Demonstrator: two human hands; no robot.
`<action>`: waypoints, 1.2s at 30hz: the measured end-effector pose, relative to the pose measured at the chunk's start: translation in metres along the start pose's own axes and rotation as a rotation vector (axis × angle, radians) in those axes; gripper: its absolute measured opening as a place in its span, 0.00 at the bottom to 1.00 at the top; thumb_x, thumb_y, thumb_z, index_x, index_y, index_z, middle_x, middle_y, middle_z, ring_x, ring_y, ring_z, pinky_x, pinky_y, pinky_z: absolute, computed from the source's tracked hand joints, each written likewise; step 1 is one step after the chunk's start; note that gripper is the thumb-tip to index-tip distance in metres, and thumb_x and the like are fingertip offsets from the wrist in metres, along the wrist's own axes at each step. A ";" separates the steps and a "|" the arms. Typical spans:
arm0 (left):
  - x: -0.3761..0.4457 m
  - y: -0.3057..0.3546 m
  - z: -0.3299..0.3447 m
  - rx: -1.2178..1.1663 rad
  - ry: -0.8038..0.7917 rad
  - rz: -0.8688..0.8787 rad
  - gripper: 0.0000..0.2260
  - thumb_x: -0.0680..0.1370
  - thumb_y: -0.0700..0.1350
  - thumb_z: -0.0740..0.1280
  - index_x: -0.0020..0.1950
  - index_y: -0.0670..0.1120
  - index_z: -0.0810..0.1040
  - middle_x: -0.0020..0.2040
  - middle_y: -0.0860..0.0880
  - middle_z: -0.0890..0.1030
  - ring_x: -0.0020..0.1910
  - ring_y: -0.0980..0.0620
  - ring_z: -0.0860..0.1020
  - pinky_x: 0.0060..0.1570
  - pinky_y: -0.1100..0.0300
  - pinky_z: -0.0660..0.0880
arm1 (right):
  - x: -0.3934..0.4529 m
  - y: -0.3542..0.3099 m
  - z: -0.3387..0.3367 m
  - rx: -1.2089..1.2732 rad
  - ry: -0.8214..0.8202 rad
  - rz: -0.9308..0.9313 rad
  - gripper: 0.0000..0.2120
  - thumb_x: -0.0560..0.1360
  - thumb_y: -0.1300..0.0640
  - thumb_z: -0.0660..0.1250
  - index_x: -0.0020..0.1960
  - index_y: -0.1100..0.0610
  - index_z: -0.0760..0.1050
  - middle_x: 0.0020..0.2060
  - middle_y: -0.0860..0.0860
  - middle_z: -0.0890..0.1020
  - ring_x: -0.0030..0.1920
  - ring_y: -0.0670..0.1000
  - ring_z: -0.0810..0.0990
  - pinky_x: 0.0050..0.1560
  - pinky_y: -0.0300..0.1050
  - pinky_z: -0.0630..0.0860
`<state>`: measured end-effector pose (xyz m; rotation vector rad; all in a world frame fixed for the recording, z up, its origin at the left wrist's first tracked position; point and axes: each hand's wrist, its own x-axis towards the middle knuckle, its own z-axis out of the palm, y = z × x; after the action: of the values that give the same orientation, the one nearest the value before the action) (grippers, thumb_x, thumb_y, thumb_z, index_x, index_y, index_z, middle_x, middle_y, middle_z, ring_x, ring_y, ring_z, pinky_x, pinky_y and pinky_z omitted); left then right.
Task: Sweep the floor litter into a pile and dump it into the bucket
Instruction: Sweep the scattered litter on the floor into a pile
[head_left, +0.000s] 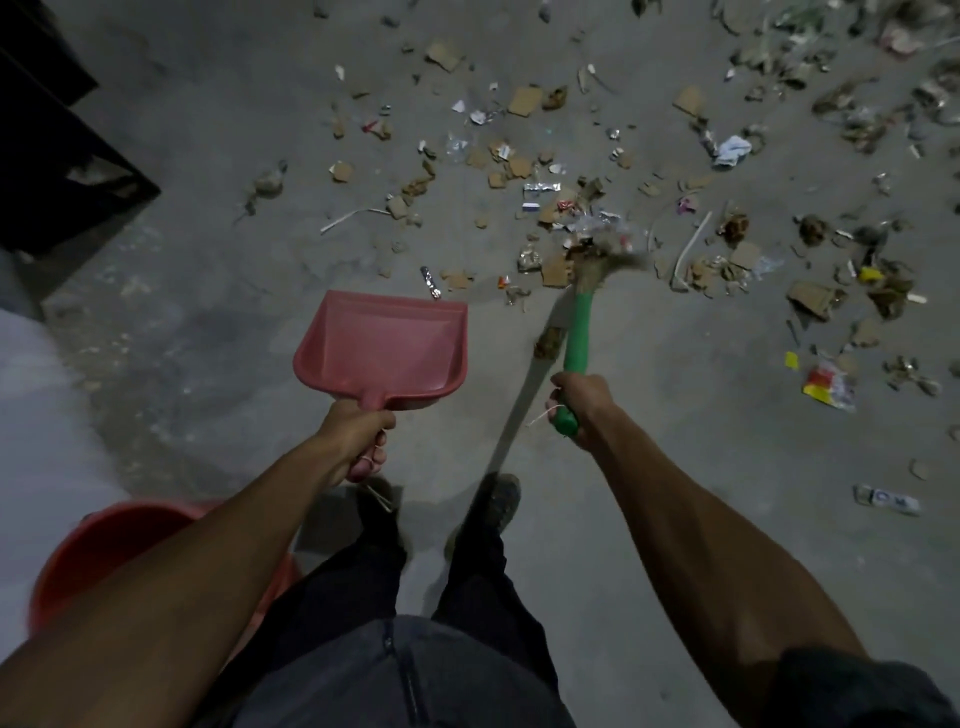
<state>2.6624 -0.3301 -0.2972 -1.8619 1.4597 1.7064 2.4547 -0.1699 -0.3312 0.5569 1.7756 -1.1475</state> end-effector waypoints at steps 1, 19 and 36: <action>0.001 -0.002 -0.004 -0.005 -0.001 0.000 0.06 0.77 0.34 0.62 0.40 0.39 0.70 0.30 0.42 0.68 0.15 0.52 0.67 0.20 0.66 0.65 | -0.008 0.001 0.005 0.006 0.003 -0.024 0.04 0.79 0.65 0.62 0.47 0.65 0.68 0.32 0.57 0.72 0.26 0.50 0.72 0.18 0.37 0.70; 0.029 -0.062 -0.144 0.358 0.186 -0.019 0.09 0.73 0.43 0.69 0.49 0.39 0.77 0.39 0.41 0.81 0.34 0.43 0.80 0.36 0.55 0.79 | -0.064 0.122 0.096 -0.851 -0.264 -0.095 0.09 0.70 0.61 0.70 0.48 0.65 0.78 0.37 0.58 0.80 0.33 0.55 0.79 0.33 0.47 0.76; 0.056 -0.065 -0.197 0.380 0.097 0.054 0.09 0.76 0.44 0.63 0.51 0.40 0.75 0.34 0.43 0.79 0.27 0.48 0.78 0.23 0.64 0.70 | -0.083 0.107 0.181 -0.616 -0.005 -0.067 0.11 0.76 0.63 0.65 0.58 0.65 0.71 0.41 0.58 0.77 0.30 0.51 0.77 0.26 0.42 0.76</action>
<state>2.8253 -0.4686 -0.3143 -1.7291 1.7414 1.2609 2.6566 -0.2708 -0.3345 0.1242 2.0246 -0.5845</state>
